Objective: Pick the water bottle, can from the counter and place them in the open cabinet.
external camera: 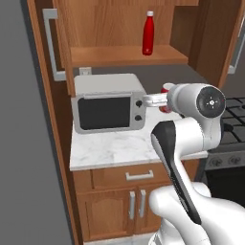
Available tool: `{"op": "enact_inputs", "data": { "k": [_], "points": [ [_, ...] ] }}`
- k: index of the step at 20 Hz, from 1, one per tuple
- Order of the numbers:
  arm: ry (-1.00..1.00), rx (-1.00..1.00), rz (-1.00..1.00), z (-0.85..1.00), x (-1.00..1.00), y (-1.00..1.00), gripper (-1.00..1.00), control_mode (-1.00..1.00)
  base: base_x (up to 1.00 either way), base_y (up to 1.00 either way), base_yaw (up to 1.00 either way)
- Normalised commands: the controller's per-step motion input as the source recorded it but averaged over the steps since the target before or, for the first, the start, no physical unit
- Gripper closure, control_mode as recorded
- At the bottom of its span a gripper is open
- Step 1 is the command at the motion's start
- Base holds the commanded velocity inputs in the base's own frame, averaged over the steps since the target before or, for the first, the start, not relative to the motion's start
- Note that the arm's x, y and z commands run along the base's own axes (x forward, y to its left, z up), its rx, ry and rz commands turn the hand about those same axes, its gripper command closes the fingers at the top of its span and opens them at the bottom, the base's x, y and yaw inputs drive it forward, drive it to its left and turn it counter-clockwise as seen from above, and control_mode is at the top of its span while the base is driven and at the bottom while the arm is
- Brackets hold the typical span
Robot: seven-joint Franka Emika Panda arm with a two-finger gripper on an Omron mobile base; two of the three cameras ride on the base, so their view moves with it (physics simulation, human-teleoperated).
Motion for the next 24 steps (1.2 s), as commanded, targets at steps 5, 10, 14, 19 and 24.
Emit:
{"op": "enact_inputs", "data": {
  "k": [5, 10, 14, 19, 24],
  "points": [
    [0.0, 0.0, 0.0, 0.0, 0.0, 0.0, 1.0, 1.0, 0.31, 0.0, 0.0],
    [0.0, 0.0, 0.0, 0.0, 0.0, 0.0, 1.0, 1.0, 0.42, 0.0, 0.0],
    [0.0, 0.0, 0.0, 0.0, 0.0, 0.0, 1.0, 1.0, 0.42, 0.0, 0.0],
    [0.0, 0.0, 0.0, 0.0, 0.0, 0.0, 1.0, 1.0, 0.43, 0.0, 0.0],
    [0.0, 0.0, 0.0, 0.0, 0.0, 0.0, 1.0, 1.0, 0.36, 0.0, 0.0]
  ]
}}
